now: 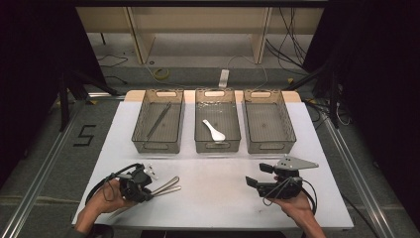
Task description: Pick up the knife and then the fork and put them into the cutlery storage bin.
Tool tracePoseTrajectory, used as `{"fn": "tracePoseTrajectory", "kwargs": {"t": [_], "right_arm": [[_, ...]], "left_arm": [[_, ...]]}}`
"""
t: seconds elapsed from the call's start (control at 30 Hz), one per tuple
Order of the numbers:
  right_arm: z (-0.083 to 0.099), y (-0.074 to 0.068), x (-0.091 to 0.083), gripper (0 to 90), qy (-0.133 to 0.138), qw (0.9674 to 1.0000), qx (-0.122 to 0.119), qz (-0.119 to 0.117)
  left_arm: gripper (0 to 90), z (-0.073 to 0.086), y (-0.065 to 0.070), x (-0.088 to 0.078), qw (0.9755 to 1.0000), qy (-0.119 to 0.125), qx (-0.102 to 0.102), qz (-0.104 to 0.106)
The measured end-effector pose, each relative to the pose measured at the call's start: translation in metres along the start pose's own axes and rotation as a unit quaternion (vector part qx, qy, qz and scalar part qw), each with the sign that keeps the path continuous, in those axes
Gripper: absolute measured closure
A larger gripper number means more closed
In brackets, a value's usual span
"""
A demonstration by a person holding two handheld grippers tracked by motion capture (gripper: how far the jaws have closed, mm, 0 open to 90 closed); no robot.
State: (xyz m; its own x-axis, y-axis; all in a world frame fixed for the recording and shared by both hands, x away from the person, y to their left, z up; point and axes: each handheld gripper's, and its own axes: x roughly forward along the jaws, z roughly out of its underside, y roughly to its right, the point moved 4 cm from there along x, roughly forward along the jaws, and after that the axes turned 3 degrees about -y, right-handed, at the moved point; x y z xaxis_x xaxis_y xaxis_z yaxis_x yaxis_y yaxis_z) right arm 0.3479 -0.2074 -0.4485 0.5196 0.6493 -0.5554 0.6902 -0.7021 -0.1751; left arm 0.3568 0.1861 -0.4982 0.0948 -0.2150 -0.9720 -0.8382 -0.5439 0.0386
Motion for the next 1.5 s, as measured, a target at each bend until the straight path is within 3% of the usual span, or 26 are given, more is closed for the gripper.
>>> {"fn": "tracePoseTrajectory", "kwargs": {"t": [0.2,0.4,0.5,0.7,1.03,1.23,1.5], "right_arm": [[0.0,0.0,0.0,27.7,0.001,1.0,0.0,0.0],[-0.001,-0.001,0.0,27.9,0.001,1.0,0.001,-0.001],[-0.001,-0.002,0.001,27.9,0.002,1.0,0.001,-0.003],[-0.005,-0.01,0.004,27.9,0.002,0.9998,-0.011,-0.014],[-0.013,-0.038,0.016,27.8,-0.008,0.9967,-0.072,-0.037],[-0.012,-0.049,0.024,27.8,-0.022,0.9919,-0.122,-0.027],[-0.01,-0.058,0.032,27.8,-0.046,0.9861,-0.158,-0.025]], "left_arm": [[79.5,-0.002,-0.001,-0.005,0.9999,0.015,-0.008,0.002],[79.7,-0.005,-0.002,-0.011,0.9986,0.041,-0.03,0.011],[79.7,-0.008,0.001,-0.014,0.9983,0.049,-0.025,0.02],[79.7,-0.025,0.009,-0.018,0.995,0.081,-0.039,0.043],[79.7,-0.061,0.029,-0.017,0.9936,0.087,-0.004,0.072],[79.6,-0.083,0.039,-0.016,0.9921,0.085,0.024,0.089],[79.6,-0.103,0.052,-0.013,0.99,0.081,0.044,0.106]]}}
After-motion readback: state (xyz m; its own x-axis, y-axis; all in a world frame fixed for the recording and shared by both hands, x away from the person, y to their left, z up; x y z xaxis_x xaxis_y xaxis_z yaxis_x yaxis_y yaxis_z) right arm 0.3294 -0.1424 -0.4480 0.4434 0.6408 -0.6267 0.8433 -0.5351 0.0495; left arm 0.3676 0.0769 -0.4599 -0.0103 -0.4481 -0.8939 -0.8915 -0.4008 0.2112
